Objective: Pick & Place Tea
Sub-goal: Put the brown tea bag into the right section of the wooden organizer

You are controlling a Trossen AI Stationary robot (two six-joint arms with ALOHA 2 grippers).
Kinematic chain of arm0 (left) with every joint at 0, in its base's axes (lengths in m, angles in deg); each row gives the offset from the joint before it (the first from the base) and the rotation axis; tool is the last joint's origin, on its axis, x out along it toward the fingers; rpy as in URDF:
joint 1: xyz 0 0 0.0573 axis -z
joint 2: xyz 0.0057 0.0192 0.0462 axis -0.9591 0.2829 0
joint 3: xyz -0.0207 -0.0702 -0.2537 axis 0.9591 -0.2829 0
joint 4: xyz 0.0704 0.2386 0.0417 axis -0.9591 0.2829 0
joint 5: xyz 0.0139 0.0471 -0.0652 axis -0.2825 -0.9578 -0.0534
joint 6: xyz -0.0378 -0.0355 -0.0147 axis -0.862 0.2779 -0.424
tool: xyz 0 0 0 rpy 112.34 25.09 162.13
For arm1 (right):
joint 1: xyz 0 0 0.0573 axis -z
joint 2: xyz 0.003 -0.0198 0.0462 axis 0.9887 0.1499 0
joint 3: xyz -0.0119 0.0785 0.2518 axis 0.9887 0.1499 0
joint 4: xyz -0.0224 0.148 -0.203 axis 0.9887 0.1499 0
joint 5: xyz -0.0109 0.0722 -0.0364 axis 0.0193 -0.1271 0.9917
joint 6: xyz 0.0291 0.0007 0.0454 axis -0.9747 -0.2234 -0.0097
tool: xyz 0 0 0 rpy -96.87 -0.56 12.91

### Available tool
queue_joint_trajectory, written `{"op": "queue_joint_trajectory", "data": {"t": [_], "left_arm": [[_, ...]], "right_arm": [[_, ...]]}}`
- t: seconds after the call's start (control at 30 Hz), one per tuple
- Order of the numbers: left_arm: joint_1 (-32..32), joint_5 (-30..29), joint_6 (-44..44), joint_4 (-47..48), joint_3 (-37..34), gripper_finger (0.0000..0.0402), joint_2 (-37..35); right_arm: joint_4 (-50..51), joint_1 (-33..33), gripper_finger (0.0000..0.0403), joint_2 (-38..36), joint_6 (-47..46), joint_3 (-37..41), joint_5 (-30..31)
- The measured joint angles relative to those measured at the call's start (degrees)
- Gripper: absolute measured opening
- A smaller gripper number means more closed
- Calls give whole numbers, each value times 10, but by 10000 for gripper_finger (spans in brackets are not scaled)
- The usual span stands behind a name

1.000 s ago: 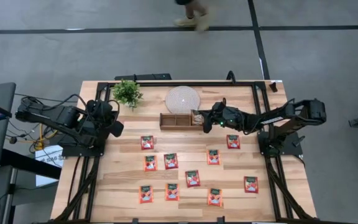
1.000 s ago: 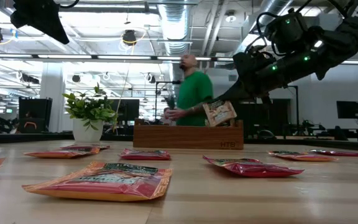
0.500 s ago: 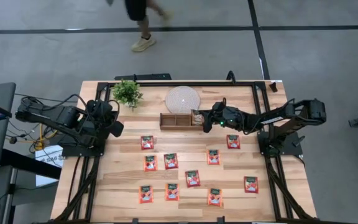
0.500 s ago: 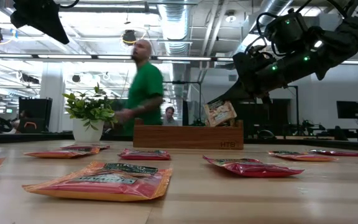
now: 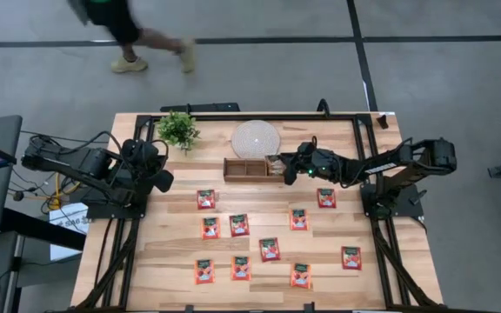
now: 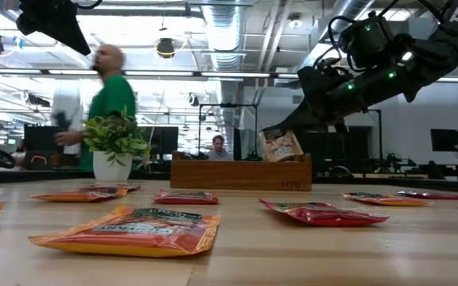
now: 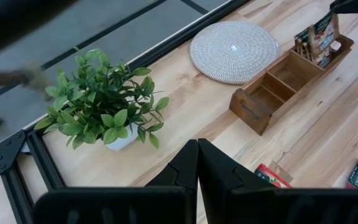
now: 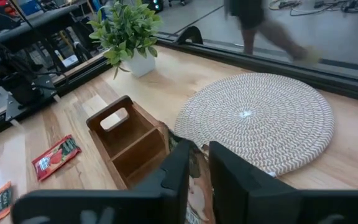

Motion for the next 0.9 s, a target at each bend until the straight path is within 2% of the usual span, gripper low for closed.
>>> {"op": "queue_joint_trajectory", "data": {"t": [0.17,0.53,0.9], "left_arm": [[0,2,0,0,0,0,0],[0,2,2,0,0,0,0],[0,1,2,-2,0,0,0]], "right_arm": [[0,0,77,0,0,0,0],[-15,0,68,0,18,-4,0],[179,16,53,0,76,-102,0]]}}
